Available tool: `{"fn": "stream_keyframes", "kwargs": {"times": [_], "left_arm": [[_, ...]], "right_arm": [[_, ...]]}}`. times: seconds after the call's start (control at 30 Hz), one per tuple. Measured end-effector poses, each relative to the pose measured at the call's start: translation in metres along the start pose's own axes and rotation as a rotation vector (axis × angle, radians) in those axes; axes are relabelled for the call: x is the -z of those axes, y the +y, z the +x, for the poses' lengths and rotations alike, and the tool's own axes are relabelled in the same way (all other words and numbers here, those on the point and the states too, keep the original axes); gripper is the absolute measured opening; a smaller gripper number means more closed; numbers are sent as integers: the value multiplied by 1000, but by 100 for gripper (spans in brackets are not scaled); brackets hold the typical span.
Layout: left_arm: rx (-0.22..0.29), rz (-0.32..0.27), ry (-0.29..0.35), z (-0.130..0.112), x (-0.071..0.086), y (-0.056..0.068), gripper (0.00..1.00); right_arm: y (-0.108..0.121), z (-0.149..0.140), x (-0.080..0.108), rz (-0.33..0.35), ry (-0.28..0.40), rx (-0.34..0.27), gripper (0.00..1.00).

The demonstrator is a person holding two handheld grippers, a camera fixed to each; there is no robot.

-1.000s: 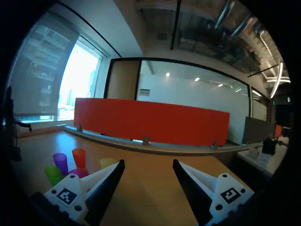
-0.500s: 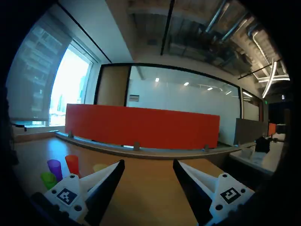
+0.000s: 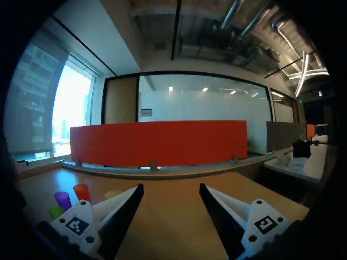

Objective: Pour water

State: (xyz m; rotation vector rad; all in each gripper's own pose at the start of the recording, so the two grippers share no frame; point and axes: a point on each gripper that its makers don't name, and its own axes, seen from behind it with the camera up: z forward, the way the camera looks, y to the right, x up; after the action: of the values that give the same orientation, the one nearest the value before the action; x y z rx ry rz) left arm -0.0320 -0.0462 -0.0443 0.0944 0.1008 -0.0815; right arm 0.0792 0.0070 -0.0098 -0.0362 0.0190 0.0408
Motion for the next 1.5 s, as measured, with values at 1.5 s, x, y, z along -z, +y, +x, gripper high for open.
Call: {"fn": "stream_keyframes", "kwargs": {"times": [1.5], "left_arm": [[-71, 9, -2, -46, -12, 24, 98]], "right_arm": [[-3, -8, -8, -22, -61, 37, 99]]}}
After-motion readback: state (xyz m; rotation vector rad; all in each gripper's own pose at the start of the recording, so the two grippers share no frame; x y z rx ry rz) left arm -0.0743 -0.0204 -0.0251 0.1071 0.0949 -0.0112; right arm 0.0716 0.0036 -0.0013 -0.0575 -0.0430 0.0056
